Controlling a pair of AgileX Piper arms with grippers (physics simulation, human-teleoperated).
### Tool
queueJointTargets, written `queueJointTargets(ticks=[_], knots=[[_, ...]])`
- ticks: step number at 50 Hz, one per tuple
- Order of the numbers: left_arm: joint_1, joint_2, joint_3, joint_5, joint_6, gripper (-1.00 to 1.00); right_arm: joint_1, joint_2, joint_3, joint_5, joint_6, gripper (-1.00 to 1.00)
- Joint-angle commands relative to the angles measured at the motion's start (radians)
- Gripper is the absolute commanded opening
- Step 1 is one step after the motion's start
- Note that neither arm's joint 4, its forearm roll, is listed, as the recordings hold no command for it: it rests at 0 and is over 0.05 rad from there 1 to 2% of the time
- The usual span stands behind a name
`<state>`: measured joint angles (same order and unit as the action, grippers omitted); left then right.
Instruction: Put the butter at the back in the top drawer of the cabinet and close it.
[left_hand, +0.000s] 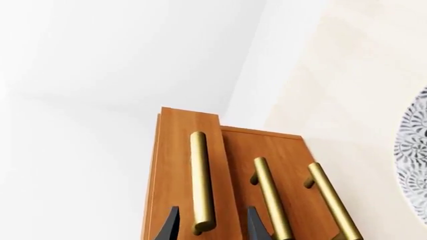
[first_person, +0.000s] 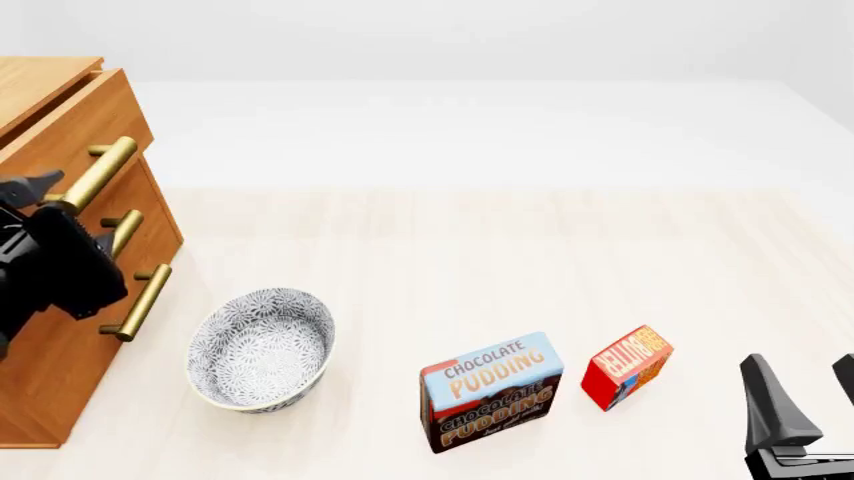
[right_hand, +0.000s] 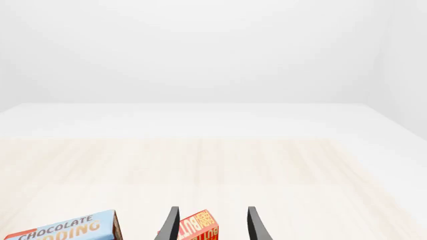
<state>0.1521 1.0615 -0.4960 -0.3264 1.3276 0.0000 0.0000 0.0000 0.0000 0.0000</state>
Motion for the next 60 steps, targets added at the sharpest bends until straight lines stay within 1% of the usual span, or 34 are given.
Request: queueJointTargets(ticks=[1, 2, 3, 15, 29, 38, 44, 51, 60], knots=[[-0.001, -0.002, -0.015, 0.010, -0.019, 1.00, 0.000, 0.000, 0.000, 0.000, 0.000, 1.00], [-0.004, -0.003, -0.018, 0.012, -0.021, 1.00, 0.000, 0.000, 0.000, 0.000, 0.000, 1.00], [-0.012, -0.005, -0.022, 0.016, -0.024, -1.00, 0.000, 0.000, 0.000, 0.000, 0.000, 1.00], [0.002, -0.023, -0.009, 0.018, -0.024, -1.00, 0.000, 0.000, 0.000, 0.000, 0.000, 1.00], [-0.003, -0.036, -0.001, 0.015, -0.021, -1.00, 0.000, 0.000, 0.000, 0.000, 0.000, 1.00], [-0.027, -0.036, -0.003, 0.010, -0.024, -1.00, 0.000, 0.000, 0.000, 0.000, 0.000, 1.00], [-0.051, -0.029, 0.013, -0.011, -0.021, -1.00, 0.000, 0.000, 0.000, 0.000, 0.000, 1.00], [-0.075, -0.043, 0.017, 0.000, -0.024, -1.00, 0.000, 0.000, 0.000, 0.000, 0.000, 1.00], [-0.106, -0.045, 0.039, -0.015, -0.016, -1.00, 0.000, 0.000, 0.000, 0.000, 0.000, 1.00]])
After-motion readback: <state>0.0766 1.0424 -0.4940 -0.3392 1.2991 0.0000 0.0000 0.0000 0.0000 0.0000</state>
